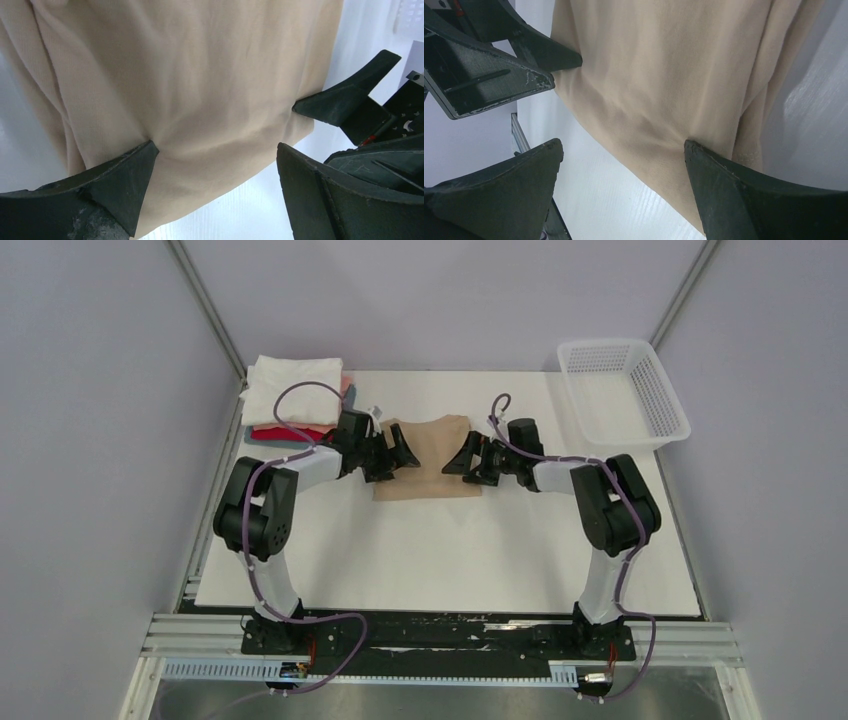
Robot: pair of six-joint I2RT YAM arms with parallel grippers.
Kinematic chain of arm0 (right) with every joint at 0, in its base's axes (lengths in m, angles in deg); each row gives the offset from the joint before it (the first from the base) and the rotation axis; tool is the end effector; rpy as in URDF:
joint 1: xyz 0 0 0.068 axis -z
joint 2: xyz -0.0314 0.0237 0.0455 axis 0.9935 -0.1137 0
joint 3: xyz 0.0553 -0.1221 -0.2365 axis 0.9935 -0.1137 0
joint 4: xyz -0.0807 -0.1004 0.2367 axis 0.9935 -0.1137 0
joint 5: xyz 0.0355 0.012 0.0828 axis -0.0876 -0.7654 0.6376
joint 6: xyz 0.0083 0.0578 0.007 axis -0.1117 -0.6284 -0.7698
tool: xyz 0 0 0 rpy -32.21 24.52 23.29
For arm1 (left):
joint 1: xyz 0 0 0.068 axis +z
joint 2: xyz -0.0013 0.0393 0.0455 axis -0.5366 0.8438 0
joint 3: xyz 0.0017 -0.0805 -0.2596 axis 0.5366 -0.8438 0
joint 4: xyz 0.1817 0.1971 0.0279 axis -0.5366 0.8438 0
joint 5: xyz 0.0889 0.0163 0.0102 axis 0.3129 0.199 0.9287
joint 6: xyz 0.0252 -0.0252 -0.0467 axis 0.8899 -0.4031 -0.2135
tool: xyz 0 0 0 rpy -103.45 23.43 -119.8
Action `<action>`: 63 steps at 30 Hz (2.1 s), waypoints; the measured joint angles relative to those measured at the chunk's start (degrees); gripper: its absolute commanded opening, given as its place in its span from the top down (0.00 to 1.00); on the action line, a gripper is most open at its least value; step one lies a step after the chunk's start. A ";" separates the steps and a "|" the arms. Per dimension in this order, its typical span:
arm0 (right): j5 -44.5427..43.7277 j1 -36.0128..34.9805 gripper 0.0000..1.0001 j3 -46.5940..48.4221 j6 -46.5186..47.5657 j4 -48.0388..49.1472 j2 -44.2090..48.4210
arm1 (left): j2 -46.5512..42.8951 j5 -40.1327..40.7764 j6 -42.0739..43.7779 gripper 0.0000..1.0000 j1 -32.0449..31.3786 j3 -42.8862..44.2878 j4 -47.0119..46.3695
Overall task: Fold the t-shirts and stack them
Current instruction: Smooth out wrinkles on the folded tshirt, then put the neatly folded tshirt into the corner of the board with the left arm
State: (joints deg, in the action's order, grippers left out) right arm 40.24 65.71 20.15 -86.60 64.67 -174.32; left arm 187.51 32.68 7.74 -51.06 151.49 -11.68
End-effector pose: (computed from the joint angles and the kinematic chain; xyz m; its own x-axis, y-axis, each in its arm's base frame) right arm 0.3688 0.1456 0.1268 -0.8885 0.1832 -0.4207 -0.2339 0.6079 0.7588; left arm 0.3739 -0.1429 0.1539 -0.8724 -0.3365 -0.3545 -0.0251 0.7552 -0.6550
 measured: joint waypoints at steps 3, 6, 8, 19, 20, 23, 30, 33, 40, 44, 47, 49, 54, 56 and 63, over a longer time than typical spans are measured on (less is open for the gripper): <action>-0.02 0.28 0.00 -0.46 0.00 0.02 0.68 | -1.46 1.88 0.42 0.00 -0.28 -0.59 1.20; -1.95 0.85 0.00 -0.72 0.52 -2.78 3.08 | -3.96 5.95 1.42 0.00 -0.26 -0.59 4.70; -3.78 1.46 0.00 -1.51 1.44 -4.87 6.32 | -6.01 9.25 2.16 0.00 -0.13 -0.59 7.06; -13.27 2.62 0.00 -7.56 4.57 -9.86 27.74 | -2.19 19.63 6.27 0.00 3.10 9.09 14.51; -14.82 2.75 0.00 -8.26 4.63 -10.95 29.05 | -0.90 19.43 6.64 0.00 3.28 9.97 14.73; -19.56 3.37 0.00 -10.43 4.85 -14.34 32.79 | 3.72 17.62 7.61 0.01 3.61 12.39 15.98; -27.69 5.22 0.00 -13.62 6.71 -17.75 39.39 | 7.06 12.79 7.26 0.21 3.10 14.01 15.47; -28.65 6.29 0.00 -13.66 7.17 -17.81 39.54 | 7.69 12.52 6.84 0.40 2.23 14.16 14.64; -28.92 7.61 0.00 -14.78 7.80 -18.21 39.76 | 12.13 13.68 5.27 1.00 -0.17 19.30 16.52; -29.11 7.89 0.00 -15.41 8.46 -18.84 41.05 | 14.36 16.24 5.77 1.00 -1.05 24.17 20.04; -29.70 8.17 0.00 -15.47 9.05 -19.02 41.83 | 14.67 19.61 7.96 1.00 -1.60 25.51 21.40; -30.12 8.35 0.00 -15.47 9.27 -19.02 42.25 | 14.67 21.86 10.23 1.00 -1.95 25.94 21.84; -30.93 8.59 0.00 -15.54 9.73 -18.99 42.49 | 14.34 30.67 20.26 1.00 -1.97 26.73 21.75; -31.10 8.59 0.00 -15.65 9.94 -18.97 42.49 | 14.21 34.47 24.72 1.00 -1.84 27.47 21.53; -31.54 8.96 0.00 -15.96 10.56 -18.93 42.42 | 13.51 44.37 38.01 1.00 -1.16 32.65 20.37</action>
State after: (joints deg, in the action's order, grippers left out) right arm 8.70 74.67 4.19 -76.04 45.75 -131.90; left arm 201.02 77.05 45.75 -52.22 184.15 8.69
